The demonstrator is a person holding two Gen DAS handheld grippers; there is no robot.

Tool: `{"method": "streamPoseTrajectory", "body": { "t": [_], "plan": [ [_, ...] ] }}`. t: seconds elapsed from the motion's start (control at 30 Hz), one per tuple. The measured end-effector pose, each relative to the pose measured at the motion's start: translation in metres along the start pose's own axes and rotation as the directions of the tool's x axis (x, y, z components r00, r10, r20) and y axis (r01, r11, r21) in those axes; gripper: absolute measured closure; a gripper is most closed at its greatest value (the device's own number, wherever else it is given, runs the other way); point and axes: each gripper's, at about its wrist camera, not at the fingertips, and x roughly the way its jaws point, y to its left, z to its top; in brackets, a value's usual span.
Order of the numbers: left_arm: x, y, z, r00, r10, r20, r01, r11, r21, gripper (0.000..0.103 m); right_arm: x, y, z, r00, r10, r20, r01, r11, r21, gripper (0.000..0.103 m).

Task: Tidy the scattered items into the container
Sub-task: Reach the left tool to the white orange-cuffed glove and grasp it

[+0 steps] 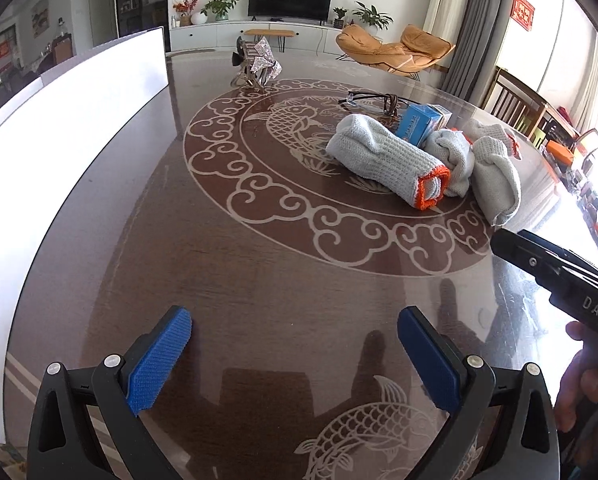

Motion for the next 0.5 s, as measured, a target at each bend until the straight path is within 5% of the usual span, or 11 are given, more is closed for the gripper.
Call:
{"method": "streamPoseTrajectory", "body": {
  "t": [0.2, 0.3, 0.4, 0.5],
  "plan": [
    [-0.031, 0.025, -0.004, 0.999, -0.036, 0.040, 0.039, 0.996, -0.080, 0.000, 0.031, 0.052, 0.044, 0.988, -0.126, 0.087, 0.132, 0.988, -0.080, 0.033],
    [-0.040, 0.028, -0.008, 0.998, -0.026, 0.056, 0.030, 0.997, -0.071, 0.000, 0.050, 0.067, 0.053, 0.982, -0.179, 0.059, 0.185, 0.974, -0.130, 0.033],
    [-0.044, 0.031, -0.013, 0.998, -0.015, 0.065, 0.019, 0.998, -0.067, 0.000, 0.048, 0.089, 0.051, 0.995, 0.087, -0.038, -0.094, 0.970, -0.223, 0.035],
    [-0.042, 0.031, -0.011, 0.998, -0.036, 0.057, 0.039, 0.997, -0.062, 0.000, 0.010, 0.084, 0.039, 0.988, 0.157, 0.019, -0.149, 0.965, -0.214, 0.033]
  ]
}}
